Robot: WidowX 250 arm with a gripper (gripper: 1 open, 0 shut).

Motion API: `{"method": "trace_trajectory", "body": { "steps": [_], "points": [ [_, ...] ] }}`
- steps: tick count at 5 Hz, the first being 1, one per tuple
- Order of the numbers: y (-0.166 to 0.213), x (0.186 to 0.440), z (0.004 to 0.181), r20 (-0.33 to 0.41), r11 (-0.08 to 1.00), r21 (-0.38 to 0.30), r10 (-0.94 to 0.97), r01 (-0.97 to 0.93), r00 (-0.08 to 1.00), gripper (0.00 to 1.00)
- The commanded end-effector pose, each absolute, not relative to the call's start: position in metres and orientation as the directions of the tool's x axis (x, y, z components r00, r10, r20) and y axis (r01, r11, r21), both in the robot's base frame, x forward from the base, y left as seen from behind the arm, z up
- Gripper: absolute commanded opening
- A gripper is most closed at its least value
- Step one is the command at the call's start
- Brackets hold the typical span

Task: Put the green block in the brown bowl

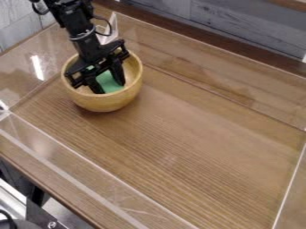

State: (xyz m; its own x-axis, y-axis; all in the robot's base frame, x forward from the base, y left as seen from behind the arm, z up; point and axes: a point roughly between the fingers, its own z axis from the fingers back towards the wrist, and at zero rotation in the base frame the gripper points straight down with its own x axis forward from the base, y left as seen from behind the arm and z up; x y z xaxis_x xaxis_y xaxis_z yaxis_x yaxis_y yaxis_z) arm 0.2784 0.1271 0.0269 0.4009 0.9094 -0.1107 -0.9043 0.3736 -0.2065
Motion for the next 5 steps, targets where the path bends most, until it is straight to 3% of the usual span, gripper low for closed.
{"method": "trace_trajectory", "body": {
  "steps": [1,5],
  "points": [
    [0.1305,0.2752,0.0176,-0.123,0.362,-0.187,0.914,-0.913,0.387,0.00],
    [0.1351,0.2744,0.0082,-0.147,0.352,-0.161,0.915,-0.922,0.375,0.00]
  ]
}}
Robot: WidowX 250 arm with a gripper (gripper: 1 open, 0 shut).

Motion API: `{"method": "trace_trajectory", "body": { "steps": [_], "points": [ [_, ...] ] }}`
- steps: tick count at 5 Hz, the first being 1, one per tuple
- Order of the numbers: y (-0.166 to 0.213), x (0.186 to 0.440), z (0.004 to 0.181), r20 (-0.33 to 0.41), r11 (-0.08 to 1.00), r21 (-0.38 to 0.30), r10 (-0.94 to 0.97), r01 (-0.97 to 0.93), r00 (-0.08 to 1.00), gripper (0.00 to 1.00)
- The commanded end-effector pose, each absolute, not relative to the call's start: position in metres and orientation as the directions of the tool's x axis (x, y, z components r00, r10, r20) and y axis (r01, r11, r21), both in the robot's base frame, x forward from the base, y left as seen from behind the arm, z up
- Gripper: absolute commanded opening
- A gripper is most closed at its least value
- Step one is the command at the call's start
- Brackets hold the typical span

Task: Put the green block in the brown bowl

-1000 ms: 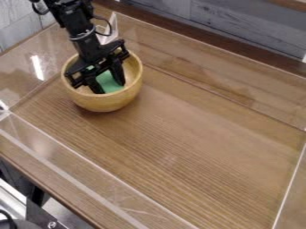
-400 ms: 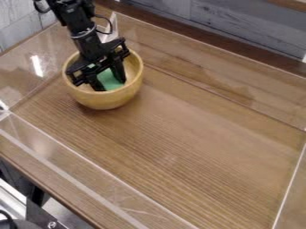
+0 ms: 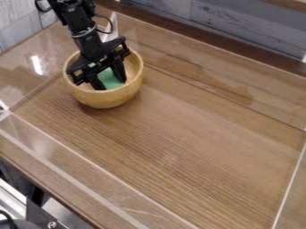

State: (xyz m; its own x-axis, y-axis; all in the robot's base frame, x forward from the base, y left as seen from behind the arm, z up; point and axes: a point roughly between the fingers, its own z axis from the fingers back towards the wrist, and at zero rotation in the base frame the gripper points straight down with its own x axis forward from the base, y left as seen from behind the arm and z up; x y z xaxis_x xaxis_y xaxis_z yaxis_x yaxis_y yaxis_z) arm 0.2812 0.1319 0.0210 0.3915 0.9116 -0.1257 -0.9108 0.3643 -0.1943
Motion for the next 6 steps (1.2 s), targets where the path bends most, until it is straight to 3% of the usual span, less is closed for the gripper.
{"method": "trace_trajectory", "body": {
  "steps": [1,6],
  "points": [
    [0.1361,0.2745,0.0073,-0.150,0.352,-0.156,0.915,-0.923,0.374,0.00],
    [0.1415,0.2739,0.0045,-0.168,0.345,-0.128,0.917,-0.930,0.363,0.00]
  ]
}}
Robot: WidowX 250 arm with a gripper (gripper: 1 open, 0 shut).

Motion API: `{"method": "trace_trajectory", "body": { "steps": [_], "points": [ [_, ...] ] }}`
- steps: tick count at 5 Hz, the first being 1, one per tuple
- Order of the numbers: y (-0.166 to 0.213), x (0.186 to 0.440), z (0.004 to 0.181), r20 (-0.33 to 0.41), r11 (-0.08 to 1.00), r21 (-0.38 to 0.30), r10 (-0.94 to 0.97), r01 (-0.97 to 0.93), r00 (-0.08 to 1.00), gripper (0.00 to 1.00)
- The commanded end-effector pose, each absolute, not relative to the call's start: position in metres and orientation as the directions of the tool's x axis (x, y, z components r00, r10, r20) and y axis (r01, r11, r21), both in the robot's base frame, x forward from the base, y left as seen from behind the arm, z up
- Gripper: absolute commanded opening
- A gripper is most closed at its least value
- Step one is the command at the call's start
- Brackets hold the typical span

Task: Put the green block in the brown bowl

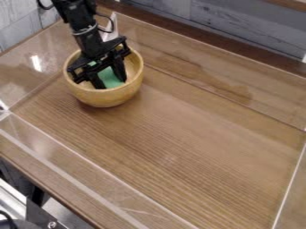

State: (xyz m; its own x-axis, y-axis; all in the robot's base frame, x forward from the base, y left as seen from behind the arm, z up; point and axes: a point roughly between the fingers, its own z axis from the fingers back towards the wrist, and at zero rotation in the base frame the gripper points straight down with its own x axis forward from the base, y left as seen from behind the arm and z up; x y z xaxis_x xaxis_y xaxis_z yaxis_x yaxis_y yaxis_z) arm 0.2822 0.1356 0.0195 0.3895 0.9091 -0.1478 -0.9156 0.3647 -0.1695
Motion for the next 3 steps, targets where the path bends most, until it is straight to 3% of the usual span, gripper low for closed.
{"method": "trace_trajectory", "body": {
  "steps": [1,3],
  "points": [
    [0.1427,0.2736,0.0042,-0.171,0.343,-0.123,0.917,-0.931,0.360,0.00],
    [0.1449,0.2731,0.0035,-0.179,0.338,-0.112,0.918,-0.934,0.354,0.00]
  ]
}}
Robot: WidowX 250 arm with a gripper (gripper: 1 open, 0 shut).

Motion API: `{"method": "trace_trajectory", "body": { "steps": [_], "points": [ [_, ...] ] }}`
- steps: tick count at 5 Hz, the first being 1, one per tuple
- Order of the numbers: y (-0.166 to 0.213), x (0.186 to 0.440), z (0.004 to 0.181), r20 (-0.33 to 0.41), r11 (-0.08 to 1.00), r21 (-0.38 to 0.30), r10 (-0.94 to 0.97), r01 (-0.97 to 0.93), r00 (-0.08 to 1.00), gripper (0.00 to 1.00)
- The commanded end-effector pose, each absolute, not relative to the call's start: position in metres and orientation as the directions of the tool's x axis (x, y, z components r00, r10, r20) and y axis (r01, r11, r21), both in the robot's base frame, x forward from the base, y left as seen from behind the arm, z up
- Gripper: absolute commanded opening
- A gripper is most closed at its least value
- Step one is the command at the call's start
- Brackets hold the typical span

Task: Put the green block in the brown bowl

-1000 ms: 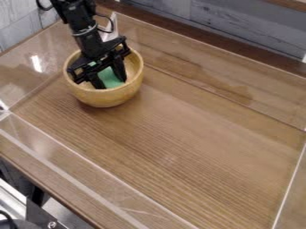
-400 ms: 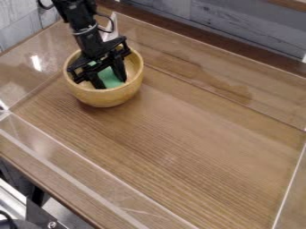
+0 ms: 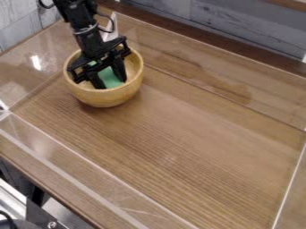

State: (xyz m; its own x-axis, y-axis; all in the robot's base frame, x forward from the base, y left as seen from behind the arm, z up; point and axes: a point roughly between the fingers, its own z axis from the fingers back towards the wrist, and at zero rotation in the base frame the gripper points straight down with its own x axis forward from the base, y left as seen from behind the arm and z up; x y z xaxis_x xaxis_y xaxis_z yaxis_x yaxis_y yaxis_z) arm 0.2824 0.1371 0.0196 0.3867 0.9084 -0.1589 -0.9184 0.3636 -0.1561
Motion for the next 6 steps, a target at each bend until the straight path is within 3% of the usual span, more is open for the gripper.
{"method": "trace_trajectory", "body": {
  "steps": [1,6],
  "points": [
    [0.1460,0.2729,0.0032,-0.183,0.337,-0.107,0.918,-0.936,0.351,0.00],
    [0.1518,0.2728,0.0032,-0.198,0.326,-0.084,0.921,-0.942,0.336,0.00]
  ]
}}
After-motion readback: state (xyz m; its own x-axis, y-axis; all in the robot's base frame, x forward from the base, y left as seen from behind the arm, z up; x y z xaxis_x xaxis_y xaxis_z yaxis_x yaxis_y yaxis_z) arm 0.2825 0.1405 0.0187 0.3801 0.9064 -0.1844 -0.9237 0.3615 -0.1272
